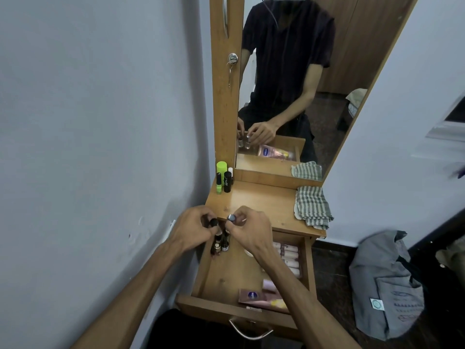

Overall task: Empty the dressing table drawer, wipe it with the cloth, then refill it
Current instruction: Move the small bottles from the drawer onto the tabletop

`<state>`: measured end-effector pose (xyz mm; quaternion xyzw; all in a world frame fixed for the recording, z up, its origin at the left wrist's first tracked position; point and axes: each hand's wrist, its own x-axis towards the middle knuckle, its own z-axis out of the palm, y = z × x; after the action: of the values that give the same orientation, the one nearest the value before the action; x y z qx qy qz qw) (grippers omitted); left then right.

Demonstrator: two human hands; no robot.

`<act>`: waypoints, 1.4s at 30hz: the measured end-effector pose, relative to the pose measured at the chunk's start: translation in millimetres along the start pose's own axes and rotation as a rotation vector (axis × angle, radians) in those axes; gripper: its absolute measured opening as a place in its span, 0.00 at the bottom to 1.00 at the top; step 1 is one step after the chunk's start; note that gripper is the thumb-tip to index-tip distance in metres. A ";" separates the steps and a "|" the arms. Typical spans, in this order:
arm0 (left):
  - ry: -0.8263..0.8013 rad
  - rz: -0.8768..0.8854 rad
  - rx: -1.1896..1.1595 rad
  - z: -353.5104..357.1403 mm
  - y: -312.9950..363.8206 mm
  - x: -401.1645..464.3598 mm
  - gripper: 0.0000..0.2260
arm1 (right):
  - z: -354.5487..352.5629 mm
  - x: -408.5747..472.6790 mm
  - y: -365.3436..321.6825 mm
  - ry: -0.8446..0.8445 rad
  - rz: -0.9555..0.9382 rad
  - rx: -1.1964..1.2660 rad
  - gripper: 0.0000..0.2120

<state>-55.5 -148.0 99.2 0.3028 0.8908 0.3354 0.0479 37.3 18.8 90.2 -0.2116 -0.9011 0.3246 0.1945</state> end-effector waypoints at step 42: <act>0.112 -0.066 0.029 10.1 -31.5 107.0 0.20 | 28.1 87.6 -6.0 0.028 0.081 -0.054 0.15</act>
<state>-155.5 -99.8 84.3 0.2548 0.9063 0.3372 0.0048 -51.1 44.9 92.8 -0.2574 -0.8975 0.3049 0.1879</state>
